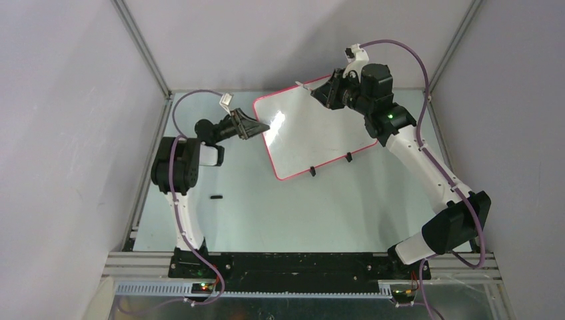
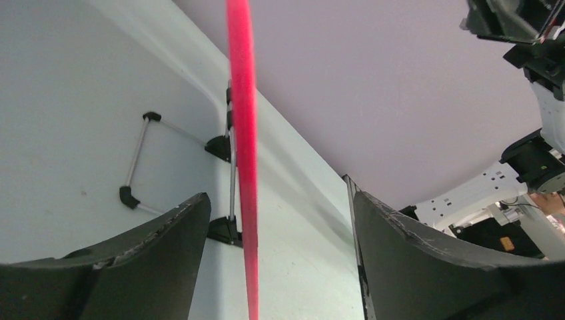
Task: Write a sentence on the whiteboard
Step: Place the whiteboard at the center of the board.
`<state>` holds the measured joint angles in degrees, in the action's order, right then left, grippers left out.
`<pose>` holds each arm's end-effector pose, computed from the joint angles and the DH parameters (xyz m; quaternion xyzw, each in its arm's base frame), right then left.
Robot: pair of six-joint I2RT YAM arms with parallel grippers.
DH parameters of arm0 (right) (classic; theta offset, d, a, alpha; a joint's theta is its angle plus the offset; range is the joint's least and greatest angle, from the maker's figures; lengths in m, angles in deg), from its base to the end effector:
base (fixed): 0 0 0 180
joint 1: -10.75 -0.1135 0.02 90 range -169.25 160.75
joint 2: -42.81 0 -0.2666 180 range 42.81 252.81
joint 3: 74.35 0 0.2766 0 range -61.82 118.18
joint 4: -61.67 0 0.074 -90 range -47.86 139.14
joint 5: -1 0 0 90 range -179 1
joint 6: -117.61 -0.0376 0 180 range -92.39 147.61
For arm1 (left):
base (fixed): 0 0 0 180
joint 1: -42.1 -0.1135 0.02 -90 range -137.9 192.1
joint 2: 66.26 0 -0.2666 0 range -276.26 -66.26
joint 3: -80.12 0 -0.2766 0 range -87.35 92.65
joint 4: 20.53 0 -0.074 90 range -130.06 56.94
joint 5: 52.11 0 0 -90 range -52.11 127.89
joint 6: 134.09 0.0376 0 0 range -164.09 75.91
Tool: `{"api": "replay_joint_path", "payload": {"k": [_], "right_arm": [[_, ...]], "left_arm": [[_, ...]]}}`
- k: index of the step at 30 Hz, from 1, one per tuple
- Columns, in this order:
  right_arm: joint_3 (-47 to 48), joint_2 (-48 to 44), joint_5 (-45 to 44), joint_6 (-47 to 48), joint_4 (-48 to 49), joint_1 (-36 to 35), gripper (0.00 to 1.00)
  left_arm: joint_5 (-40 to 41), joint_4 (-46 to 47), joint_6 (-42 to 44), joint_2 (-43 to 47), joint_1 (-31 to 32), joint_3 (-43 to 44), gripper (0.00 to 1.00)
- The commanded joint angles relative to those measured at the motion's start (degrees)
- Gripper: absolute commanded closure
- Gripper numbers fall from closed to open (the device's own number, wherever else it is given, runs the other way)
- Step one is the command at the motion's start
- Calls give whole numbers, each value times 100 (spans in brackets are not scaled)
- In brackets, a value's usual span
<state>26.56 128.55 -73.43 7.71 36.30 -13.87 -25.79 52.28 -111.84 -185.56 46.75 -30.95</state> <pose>0.3373 0.1657 0.4322 -0.1181 0.7559 0.3369 0.5488 0.4066 -0.0669 0.1676 0.1265 0.6320 -0.6537 0.3966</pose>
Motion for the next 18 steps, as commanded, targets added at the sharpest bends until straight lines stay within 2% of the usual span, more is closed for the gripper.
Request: {"api": "replay_joint_path", "payload": {"k": [1,6,12,14,18], "right_arm": [[-13,-162,3,-8,171,28,100],[-14,-152,-46,6,156,28,100],[-12,-145,-60,-4,175,30,100],[-13,-148,-55,-4,162,28,100],[-28,-181,-69,3,150,35,100]], "left_arm": [[-29,238,-119,140,-17,439,15],[413,230,-68,333,-290,253,1],[1023,172,307,856,-723,-511,1],[1297,-60,633,1112,-786,-768,1],[1790,-1423,1735,1786,-814,-1063,1]]}}
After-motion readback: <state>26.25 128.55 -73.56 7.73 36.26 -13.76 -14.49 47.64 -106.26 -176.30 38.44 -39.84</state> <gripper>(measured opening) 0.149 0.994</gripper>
